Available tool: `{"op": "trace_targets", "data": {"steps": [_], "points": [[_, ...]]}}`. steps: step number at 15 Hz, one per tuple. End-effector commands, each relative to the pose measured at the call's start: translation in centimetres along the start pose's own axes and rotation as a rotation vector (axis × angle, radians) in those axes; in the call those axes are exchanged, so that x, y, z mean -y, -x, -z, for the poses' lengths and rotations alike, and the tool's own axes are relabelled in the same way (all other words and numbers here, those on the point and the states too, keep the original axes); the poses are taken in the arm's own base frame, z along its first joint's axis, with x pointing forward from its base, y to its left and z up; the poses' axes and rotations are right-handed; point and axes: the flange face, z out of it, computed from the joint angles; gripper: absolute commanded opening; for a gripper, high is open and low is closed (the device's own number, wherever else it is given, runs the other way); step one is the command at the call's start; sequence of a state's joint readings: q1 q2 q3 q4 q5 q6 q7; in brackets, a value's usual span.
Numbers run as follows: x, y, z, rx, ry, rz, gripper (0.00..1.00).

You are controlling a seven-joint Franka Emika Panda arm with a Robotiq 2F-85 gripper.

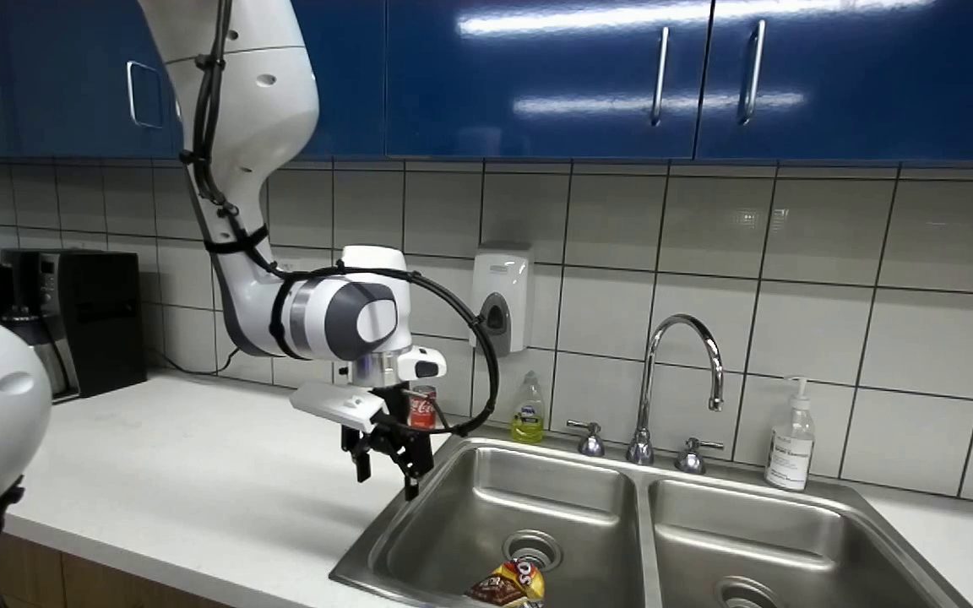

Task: Put the packet in the sink.

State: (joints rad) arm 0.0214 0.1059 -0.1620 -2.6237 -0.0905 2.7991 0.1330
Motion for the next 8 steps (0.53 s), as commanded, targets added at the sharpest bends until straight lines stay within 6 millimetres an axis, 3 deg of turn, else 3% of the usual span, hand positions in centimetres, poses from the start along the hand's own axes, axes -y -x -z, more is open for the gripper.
{"op": "trace_targets", "data": {"steps": [1,2,3,8], "points": [[0.8,2.3,2.4,0.014,0.009,0.051,1.0],[1.1,2.8,2.7,0.018,0.008,0.067,1.0],[0.8,1.3,1.2,0.011,0.002,0.042,1.0],[1.1,2.2,2.0,0.013,-0.002,0.054,1.0]]}}
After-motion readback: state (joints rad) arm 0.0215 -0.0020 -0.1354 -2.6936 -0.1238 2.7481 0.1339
